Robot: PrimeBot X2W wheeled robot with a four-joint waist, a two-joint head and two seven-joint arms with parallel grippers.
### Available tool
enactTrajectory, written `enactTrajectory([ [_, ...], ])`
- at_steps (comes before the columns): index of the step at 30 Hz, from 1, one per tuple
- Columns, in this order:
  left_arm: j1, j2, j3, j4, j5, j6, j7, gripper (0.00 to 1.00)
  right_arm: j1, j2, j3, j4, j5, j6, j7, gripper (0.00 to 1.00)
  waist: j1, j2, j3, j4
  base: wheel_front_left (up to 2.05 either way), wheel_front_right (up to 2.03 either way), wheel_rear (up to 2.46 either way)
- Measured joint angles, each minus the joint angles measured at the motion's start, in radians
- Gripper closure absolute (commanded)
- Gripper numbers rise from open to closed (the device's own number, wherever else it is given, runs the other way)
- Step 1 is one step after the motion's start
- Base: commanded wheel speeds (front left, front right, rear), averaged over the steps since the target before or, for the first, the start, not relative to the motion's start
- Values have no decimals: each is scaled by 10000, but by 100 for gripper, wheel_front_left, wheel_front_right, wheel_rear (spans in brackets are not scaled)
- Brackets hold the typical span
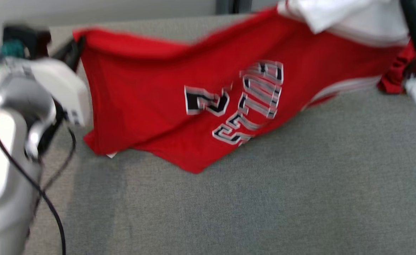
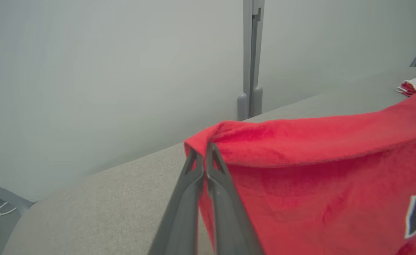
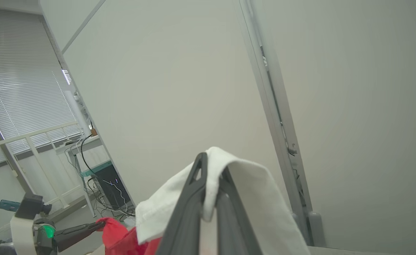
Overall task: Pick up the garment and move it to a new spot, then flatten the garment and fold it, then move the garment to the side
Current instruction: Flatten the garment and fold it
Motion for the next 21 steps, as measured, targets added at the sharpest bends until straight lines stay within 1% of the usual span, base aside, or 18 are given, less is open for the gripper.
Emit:
enactTrajectory([
  [4, -2734, 125, -309, 1810, 349, -368, -54, 100, -2626, -128, 591, 1323, 493, 2, -40, 100, 0, 0, 907, -104, 0, 0, 0],
  [6, -4037, 174, -399, 2579, 604, -433, -307, 100, -3851, -155, 694, 1983, 604, 4, -324, 100, 0, 0, 1333, -157, 0, 0, 0],
  [8, -5250, 169, -449, 3310, 708, -483, -472, 100, -4967, -65, 708, 2581, 993, 4, -525, 100, 0, 0, 1728, -212, 0, 0, 0],
  [13, -7894, 157, -679, 5143, 1206, -587, -1101, 100, -7578, -117, 1248, 4192, 865, 8, -849, 100, 0, 0, 2562, -316, 0, 0, 0],
  [17, -9599, -98, -623, 6383, 1275, -531, -2046, 100, -9699, -38, 1590, 5296, 637, 10, -1356, 100, 0, 0, 3022, -340, 0, 0, 0],
  [21, -10943, -301, -533, 7308, 1407, -238, -3181, 100, -11401, 36, 1904, 6021, 512, 10, -1896, 100, 0, -1, 3314, -347, 0, 0, 0],
])
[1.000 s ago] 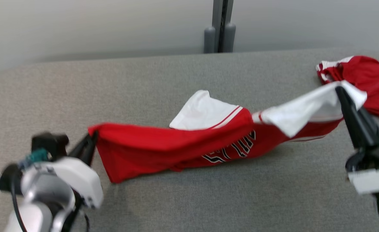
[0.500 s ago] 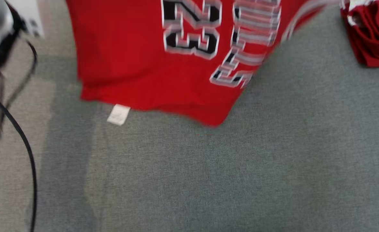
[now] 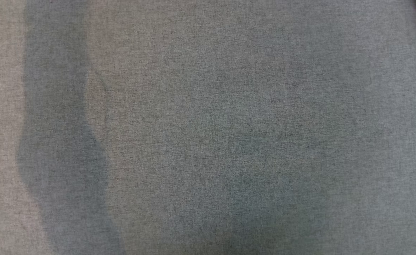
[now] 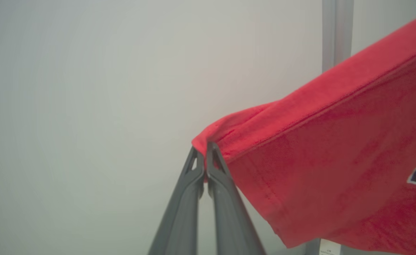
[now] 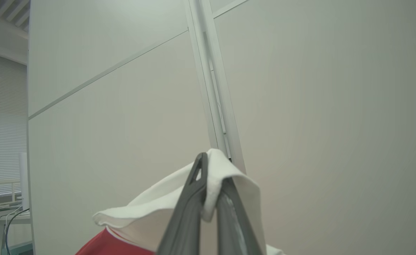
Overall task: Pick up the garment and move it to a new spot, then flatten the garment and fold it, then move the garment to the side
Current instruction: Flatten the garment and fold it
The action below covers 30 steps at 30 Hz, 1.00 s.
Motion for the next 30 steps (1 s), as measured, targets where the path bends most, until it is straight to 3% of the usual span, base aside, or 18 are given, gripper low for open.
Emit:
enactTrajectory([
  [6, -220, -556, 184, 1783, -646, -242, -376, 100, -147, 36, 1379, 633, 336, -2, 121, 100, 0, 0, 4, 71, 0, 0, 0],
  [12, 798, -840, -326, 3246, -1129, -602, 393, 100, 1545, -433, 2844, 648, 1204, -4, 1114, 100, 0, 0, -137, 176, 0, 0, 0],
  [17, 2165, -968, -1244, 3254, -2174, -612, 1185, 100, 3318, -974, 3806, 63, 2088, -4, 1649, 100, 0, 0, -431, 160, 0, 0, 0],
  [30, 6141, 445, -3624, 1218, -5233, -616, 1877, 100, 7355, -1950, 5271, -2065, 3933, -6, 1774, 100, 0, 0, -2476, 17, 0, 0, 0],
])
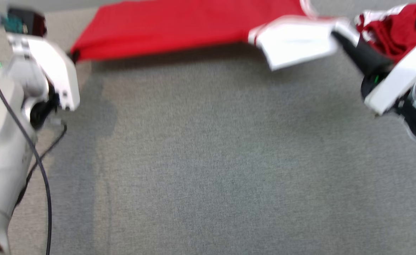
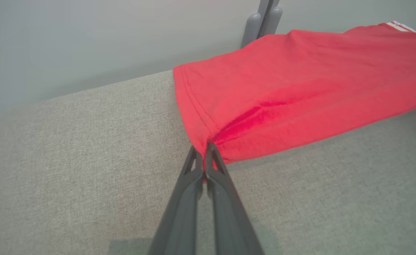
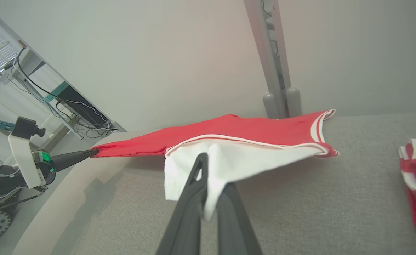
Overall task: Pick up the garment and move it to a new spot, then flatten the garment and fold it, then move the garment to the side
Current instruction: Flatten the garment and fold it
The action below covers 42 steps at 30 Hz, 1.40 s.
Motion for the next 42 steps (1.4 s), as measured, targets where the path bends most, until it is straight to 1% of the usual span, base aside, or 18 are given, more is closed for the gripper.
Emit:
enactTrajectory([
  [4, 1008, 401, -336, -314, -520, -2, -100, 100, 931, -236, 286, -445, 384, 0, 81, 100, 0, 0, -792, -8, 0, 0, 0],
  [8, 2138, 608, -506, -656, -1068, -2, -328, 100, 1880, -443, 483, -882, 756, 0, 42, 100, 0, 0, -1552, -13, 0, 0, 0],
  [10, 2667, 692, -583, -828, -1241, -2, -468, 100, 2442, -606, 477, -1141, 1104, 0, -127, 100, 0, 0, -1907, 3, 0, 0, 0],
  [11, 3144, 757, -696, -995, -1327, -4, -602, 100, 2994, -782, 470, -1455, 1329, 0, -372, 100, 0, 0, -2232, 33, 0, 0, 0],
  [15, 4097, 961, -838, -1250, -1325, 17, -895, 100, 4083, -1206, 729, -1952, 1459, 0, -698, 100, 0, 0, -2781, 106, 0, 0, 0],
  [17, 4534, 1064, -880, -1484, -1321, 140, -1041, 100, 4524, -1319, 821, -2186, 1540, 0, -844, 100, -1, 0, -2989, 134, 0, 0, 0],
  [23, 5889, 1331, -848, -2667, -1455, 704, -1250, 100, 5355, -1691, 1085, -2577, 1605, 0, -1179, 100, -1, 0, -3313, 154, 0, 0, 0],
  [27, 6697, 1597, -828, -3599, -1532, 1168, -1218, 100, 5728, -1877, 1315, -2638, 1641, 0, -1252, 100, 0, 0, -3370, 202, 0, 0, 0],
  [29, 6992, 1749, -825, -4050, -1536, 1404, -1193, 100, 5896, -1967, 1390, -2635, 1639, 0, -1333, 100, -1, 0, -3381, 256, 0, 0, 0],
  [30, 6992, 1749, -825, -4050, -1536, 1404, -1193, 100, 5896, -1967, 1390, -2635, 1639, 0, -1333, 100, -1, 0, -3381, 256, 0, 0, 0],
  [37, 8022, 2171, -790, -5505, -1616, 2228, -1101, 100, 6318, -2405, 1549, -2654, 1553, 4, -1674, 100, 0, 0, -3360, 377, 0, 0, 0],
  [42, 8510, 2410, -721, -6180, -1695, 2608, -1016, 100, 6519, -2479, 1768, -2895, 1549, 2, -1649, 100, 0, 0, -3277, 398, 0, 0, 0],
])
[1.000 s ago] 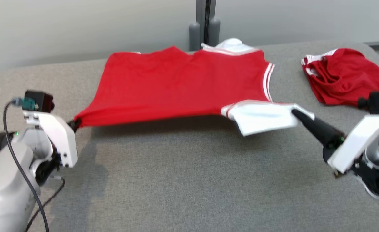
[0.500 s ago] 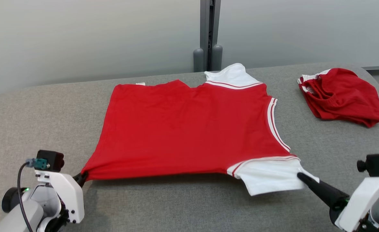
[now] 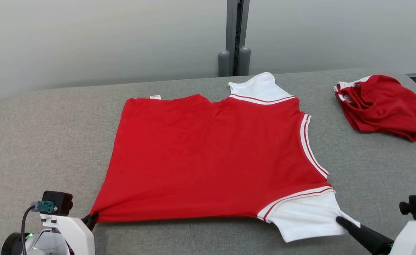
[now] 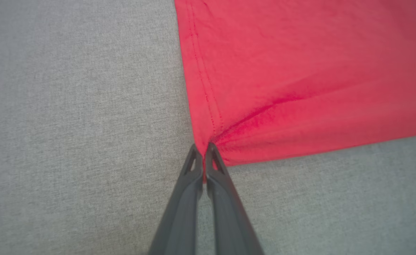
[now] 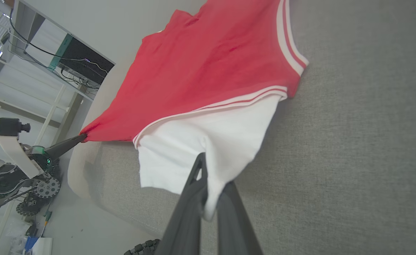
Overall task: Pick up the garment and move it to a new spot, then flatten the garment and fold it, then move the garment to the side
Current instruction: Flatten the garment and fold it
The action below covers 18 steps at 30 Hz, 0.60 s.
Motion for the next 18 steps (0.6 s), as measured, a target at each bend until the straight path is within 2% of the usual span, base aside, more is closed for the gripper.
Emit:
enactTrajectory([
  [18, 1023, 537, 426, -1990, -261, 1035, -146, 100, 281, -899, 451, -1009, 384, 0, 134, 100, -1, 0, 201, -79, 0, 0, 0],
])
